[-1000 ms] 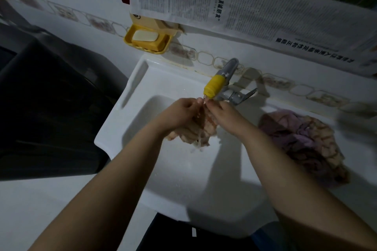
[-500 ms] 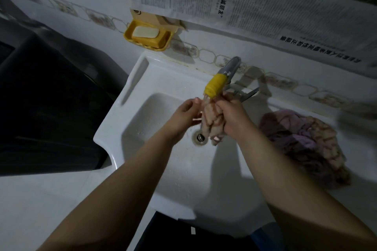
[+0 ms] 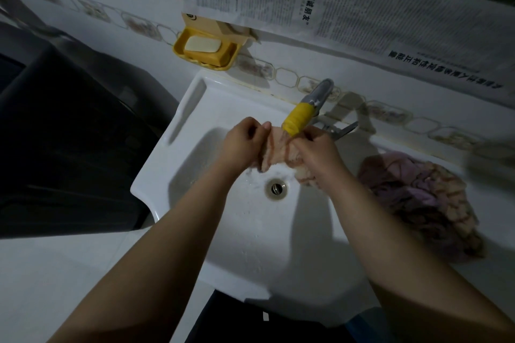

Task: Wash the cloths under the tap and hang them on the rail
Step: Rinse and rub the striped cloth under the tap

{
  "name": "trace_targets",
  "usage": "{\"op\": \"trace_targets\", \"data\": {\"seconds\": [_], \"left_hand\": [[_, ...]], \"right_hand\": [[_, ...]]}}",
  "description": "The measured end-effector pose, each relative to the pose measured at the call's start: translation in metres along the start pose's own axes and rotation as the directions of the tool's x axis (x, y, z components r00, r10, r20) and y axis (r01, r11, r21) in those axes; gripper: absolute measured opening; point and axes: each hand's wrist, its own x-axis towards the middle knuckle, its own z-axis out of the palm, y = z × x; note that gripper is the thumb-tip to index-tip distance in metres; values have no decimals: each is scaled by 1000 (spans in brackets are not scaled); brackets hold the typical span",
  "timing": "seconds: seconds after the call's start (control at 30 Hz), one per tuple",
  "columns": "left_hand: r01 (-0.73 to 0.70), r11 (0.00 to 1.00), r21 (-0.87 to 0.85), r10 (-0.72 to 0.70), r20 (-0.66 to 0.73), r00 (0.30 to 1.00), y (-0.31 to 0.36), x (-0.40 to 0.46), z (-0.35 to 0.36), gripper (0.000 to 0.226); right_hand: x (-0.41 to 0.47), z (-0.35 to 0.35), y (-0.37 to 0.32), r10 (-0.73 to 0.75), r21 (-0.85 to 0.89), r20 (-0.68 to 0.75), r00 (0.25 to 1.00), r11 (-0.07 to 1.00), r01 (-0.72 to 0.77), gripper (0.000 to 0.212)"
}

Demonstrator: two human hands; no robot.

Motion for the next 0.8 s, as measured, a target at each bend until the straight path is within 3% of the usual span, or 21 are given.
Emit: {"op": "trace_targets", "data": {"seconds": [0.07,0.1,0.17,0.27,0.4,0.57,0.63,0.73,0.8], "left_hand": [[-36,937,348,-10,130,991,7,0,2,37],[-51,915,400,-28,189,982,9,0,1,40],[-8,957,289,-85,309,947,4,0,-3,38],[155,981,-117,-88,444,892,-12,-4,-14,23],[94,923,-374,36,326,945,-30,-3,-16,33],[66,853,-517,-51,43,998,-13,-1,-21,19],[80,839,-538,-115,-32,993,-1,-2,-17,22],[242,809,-536,-310,-39,950,11,0,6,35],[404,674,-618,-425,124,897,22,-3,23,42]], "right_hand": [[1,0,-5,38,41,0,999,998,-38,14],[3,-1,-7,38,61,-7,999,997,-38,14],[8,-5,-7,4,37,-41,999,999,-2,17],[8,-8,-5,-58,-106,-87,995,993,48,19],[6,-6,-1,-26,-109,-25,999,994,23,20],[8,-8,0,44,-47,58,997,998,-41,17],[6,-5,0,13,-114,61,998,993,-6,27],[-2,18,1,-67,-247,33,997,966,73,46],[-6,38,-1,-31,-306,-8,999,952,27,54]]}}
